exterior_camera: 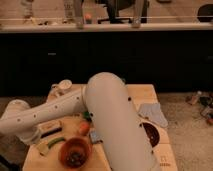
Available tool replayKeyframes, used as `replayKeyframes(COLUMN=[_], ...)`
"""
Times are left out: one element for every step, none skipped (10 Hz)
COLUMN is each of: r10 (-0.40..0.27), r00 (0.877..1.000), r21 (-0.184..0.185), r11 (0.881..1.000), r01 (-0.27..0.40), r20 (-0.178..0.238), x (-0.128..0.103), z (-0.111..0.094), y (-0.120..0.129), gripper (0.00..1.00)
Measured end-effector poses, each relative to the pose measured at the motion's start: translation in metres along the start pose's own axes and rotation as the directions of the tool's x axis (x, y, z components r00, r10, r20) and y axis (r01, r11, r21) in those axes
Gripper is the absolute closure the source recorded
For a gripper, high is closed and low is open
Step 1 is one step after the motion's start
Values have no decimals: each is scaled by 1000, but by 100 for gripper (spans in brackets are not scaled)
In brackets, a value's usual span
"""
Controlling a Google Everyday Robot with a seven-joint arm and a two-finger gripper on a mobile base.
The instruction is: Place pepper in paper cup
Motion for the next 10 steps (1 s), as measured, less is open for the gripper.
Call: replayKeyframes(r10=[0,2,2,-1,1,22,77,120,155,190], r00=[1000,1000,1000,1000,1000,1000,997,992,987,981], r21=[3,3,3,2,4,21,43,56,64,67], r11=[1000,1000,1000,1000,1000,1000,996,991,985,979], r01=[0,-2,-2,1,-1,-22,-78,-122,-157,-193], r20=[4,3,3,3,3,14,25,33,40,46], x=[-1,0,0,-1,-2,-3,-2,1,5,11], z=[0,0,0,0,0,2,10,21,26,29], y=[-1,0,0,0,2,5,13,19,25,31], gripper=[20,20,20,20,20,20,20,20,20,20])
